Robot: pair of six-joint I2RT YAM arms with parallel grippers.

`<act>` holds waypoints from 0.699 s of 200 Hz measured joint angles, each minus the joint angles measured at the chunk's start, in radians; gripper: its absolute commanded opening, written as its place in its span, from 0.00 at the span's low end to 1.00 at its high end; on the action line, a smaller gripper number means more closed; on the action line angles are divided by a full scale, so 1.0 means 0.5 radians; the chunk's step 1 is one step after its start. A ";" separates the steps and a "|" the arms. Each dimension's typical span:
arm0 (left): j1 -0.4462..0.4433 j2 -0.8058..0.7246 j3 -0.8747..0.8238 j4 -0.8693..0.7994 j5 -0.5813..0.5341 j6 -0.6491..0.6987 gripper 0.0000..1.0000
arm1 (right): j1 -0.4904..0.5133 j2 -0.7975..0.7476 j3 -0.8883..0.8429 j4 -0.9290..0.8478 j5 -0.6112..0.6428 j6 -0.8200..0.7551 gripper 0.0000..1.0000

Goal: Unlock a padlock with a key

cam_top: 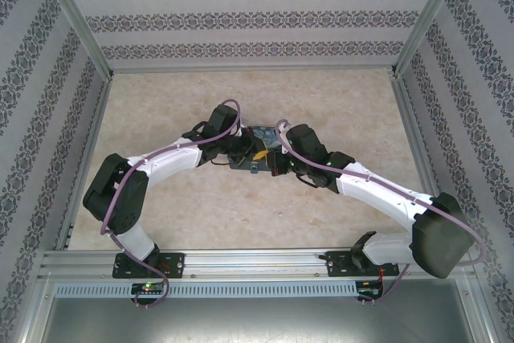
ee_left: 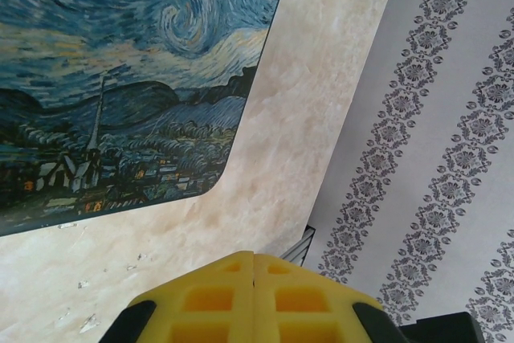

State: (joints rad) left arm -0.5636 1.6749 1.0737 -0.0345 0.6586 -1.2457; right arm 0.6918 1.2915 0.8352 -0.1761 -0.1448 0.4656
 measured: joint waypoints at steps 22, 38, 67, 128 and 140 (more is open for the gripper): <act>0.002 0.000 0.001 -0.002 -0.016 0.034 0.00 | -0.024 -0.008 0.000 -0.019 0.005 0.007 0.75; 0.006 0.000 0.001 0.000 -0.039 0.081 0.00 | -0.089 -0.046 0.004 -0.076 0.004 0.016 0.98; 0.048 -0.023 0.008 -0.007 -0.087 0.206 0.00 | -0.214 -0.157 0.072 -0.196 0.045 0.019 0.98; 0.189 -0.197 0.238 -0.001 -0.286 0.709 0.00 | -0.581 -0.230 0.182 -0.040 -0.143 0.292 0.98; 0.198 -0.222 0.262 0.053 -0.318 0.796 0.00 | -0.595 -0.177 0.223 0.014 -0.217 0.375 0.98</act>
State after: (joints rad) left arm -0.4648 1.5639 1.2045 -0.0082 0.4995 -0.8478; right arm 0.3943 1.2030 0.9466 -0.1692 -0.2531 0.6529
